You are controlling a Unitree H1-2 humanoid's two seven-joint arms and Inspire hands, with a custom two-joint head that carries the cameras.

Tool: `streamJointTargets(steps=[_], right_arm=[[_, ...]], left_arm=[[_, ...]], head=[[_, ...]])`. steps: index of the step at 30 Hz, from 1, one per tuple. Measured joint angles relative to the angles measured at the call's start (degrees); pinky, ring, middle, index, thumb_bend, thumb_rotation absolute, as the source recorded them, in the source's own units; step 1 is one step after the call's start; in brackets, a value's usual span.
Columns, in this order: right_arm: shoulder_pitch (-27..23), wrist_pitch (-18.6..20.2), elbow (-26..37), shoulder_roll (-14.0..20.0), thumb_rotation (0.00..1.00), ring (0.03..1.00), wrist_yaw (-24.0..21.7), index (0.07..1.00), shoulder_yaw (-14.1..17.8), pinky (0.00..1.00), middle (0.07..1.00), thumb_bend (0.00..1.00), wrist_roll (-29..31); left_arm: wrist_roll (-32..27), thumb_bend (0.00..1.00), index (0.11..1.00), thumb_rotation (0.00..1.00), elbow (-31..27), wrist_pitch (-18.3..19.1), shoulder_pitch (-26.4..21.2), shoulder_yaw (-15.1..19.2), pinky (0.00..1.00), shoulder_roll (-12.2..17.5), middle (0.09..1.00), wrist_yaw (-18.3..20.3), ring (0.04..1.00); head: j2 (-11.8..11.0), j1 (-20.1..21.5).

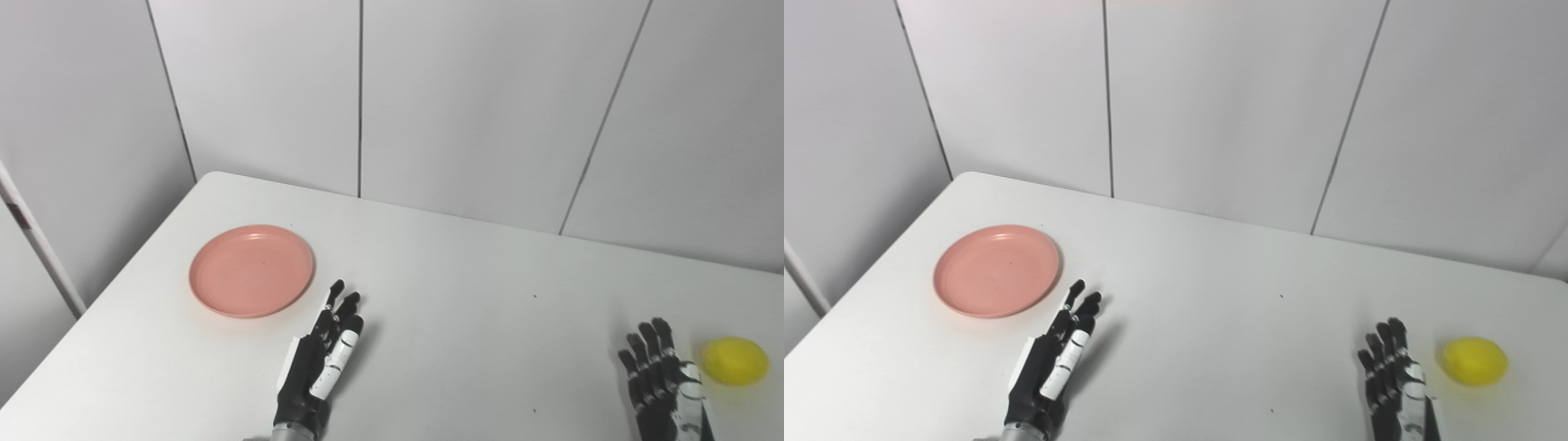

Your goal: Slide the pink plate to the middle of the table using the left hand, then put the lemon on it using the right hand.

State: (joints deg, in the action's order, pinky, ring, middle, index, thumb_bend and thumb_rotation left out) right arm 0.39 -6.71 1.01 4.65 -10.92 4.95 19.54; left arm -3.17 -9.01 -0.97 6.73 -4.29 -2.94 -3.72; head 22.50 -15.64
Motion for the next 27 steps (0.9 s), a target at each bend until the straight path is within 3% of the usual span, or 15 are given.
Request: streamJointTargets(steps=[16,27], right_arm=[[-0.2,0.0,-0.3,0.2,1.0,1.0,-0.9,1.0,0.3,1.0,1.0,0.71,1.2],[0.2,0.1,0.8,0.2,1.0,1.0,-0.4,1.0,-0.2,1.0,1.0,0.74,-0.5]], left_arm=[[-0.1,0.51,0.925,0.63,0.2,-0.3,-0.1,0.0,0.99,-0.2,0.906,0.0,0.941],[-2.8,0.78,0.925,0.71,-2.1,1.6,0.3,0.9,0.99,-0.2,0.916,0.0,0.936]], head=[[1.1,0.0],[2.6,1.1]])
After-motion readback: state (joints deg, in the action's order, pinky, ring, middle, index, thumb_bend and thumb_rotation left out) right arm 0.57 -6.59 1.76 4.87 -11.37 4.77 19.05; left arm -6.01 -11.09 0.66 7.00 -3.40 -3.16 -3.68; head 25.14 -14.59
